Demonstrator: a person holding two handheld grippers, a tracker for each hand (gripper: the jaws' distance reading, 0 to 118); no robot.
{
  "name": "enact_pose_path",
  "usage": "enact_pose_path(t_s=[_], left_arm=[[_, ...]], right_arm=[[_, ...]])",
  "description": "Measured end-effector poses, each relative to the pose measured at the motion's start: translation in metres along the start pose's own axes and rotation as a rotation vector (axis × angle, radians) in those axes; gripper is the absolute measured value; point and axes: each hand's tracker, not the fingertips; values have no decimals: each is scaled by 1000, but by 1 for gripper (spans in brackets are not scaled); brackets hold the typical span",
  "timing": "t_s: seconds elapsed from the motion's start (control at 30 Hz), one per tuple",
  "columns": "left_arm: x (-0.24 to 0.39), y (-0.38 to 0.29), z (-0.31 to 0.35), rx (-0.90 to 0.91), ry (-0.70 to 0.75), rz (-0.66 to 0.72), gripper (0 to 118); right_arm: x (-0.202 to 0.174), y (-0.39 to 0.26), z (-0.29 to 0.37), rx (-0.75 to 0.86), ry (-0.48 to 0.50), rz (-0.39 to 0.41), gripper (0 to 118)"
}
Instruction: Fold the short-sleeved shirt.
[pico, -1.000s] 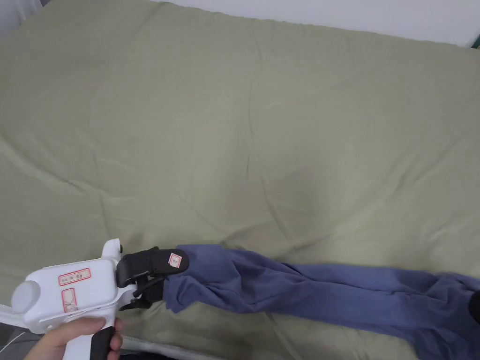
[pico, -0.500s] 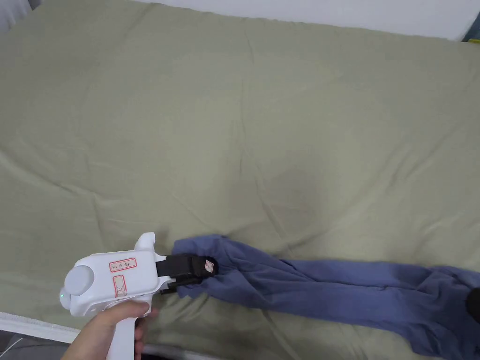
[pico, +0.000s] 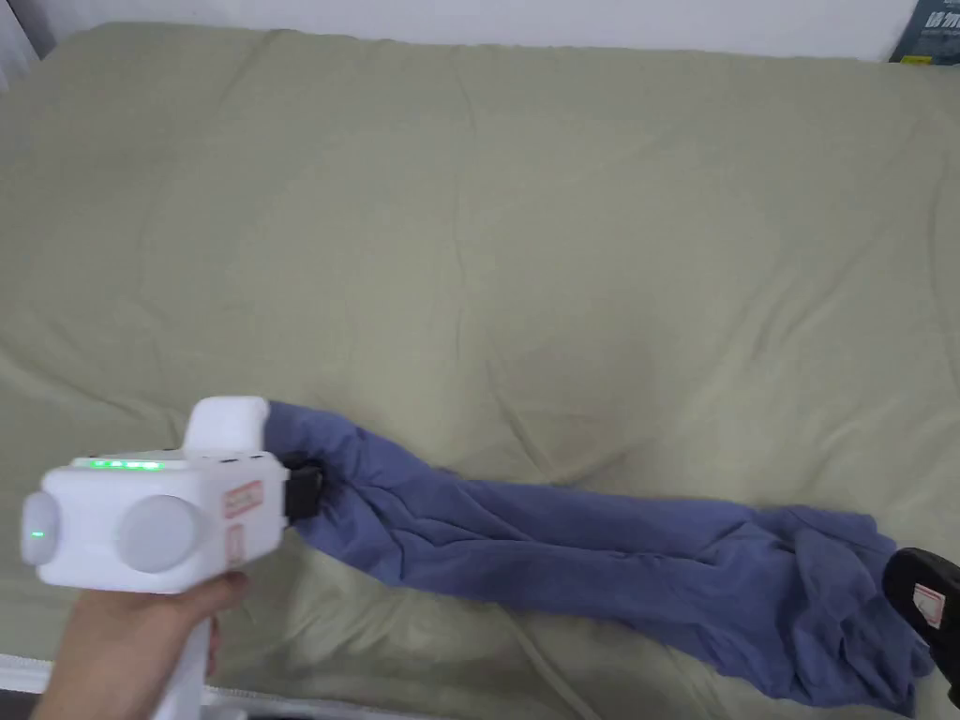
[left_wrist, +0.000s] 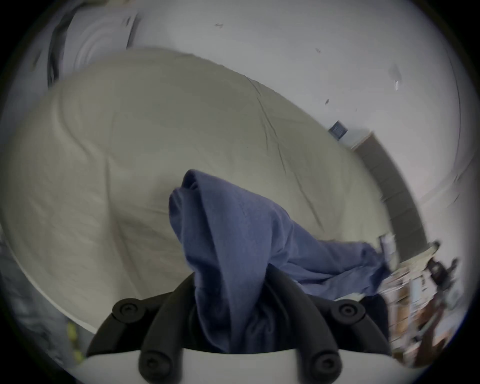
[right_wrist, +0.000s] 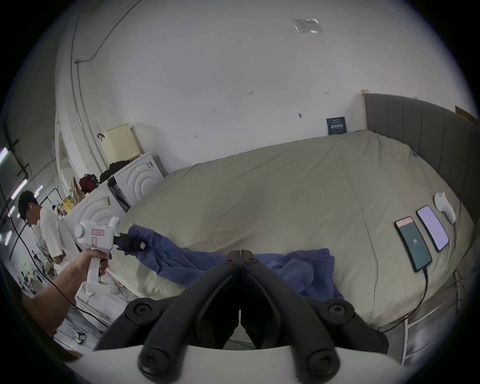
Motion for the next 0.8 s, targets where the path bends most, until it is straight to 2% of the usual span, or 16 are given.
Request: enact_pose_path(t_s=[0.1, 0.17, 0.23, 0.33, 0.37, 0.4, 0.47, 0.5, 0.53, 0.57, 0.63, 0.7, 0.77, 0.8], left_arm=[[64, -11, -10, 51, 30, -115, 15], [108, -26, -25, 32, 25, -128, 15], [148, -43, -47, 43, 19, -198, 14], [181, -64, -85, -66, 61, -271, 16], [180, -69, -94, -67, 55, -271, 24], [176, -70, -93, 1, 88, -292, 44], [166, -61, -76, 33, 19, -284, 106], [152, -52, -62, 3, -107, -238, 117], [136, -46, -43, 12, -228, -162, 116], [122, -39, -18, 140, -269, -141, 116], [89, -32, 16, 179, -329, -60, 117], [60, -24, 38, 281, -329, 25, 118], [34, -16, 38, 284, -239, 125, 118], [22, -15, 31, 242, -240, 185, 117]], right_arm=[[0, -3, 4, 9, 16, 33, 0], [0, -5, 6, 11, 27, 30, 0], [2, -6, 9, 19, 34, 22, 0], [8, -8, 18, 41, 43, 3, 0], [9, -8, 21, 44, 43, 5, 0], [10, -8, 24, 53, 39, 10, 0], [11, -7, 29, 62, 38, 12, 0], [12, -6, 31, 68, 37, 7, 0], [13, -6, 34, 75, 37, -5, 0], [14, -6, 35, 78, 40, -17, 0], [14, -7, 35, 84, 43, -27, 0], [14, -8, 34, 87, 45, -34, 0], [13, -10, 31, 81, 50, -41, 0], [13, -11, 29, 76, 49, -44, 0]])
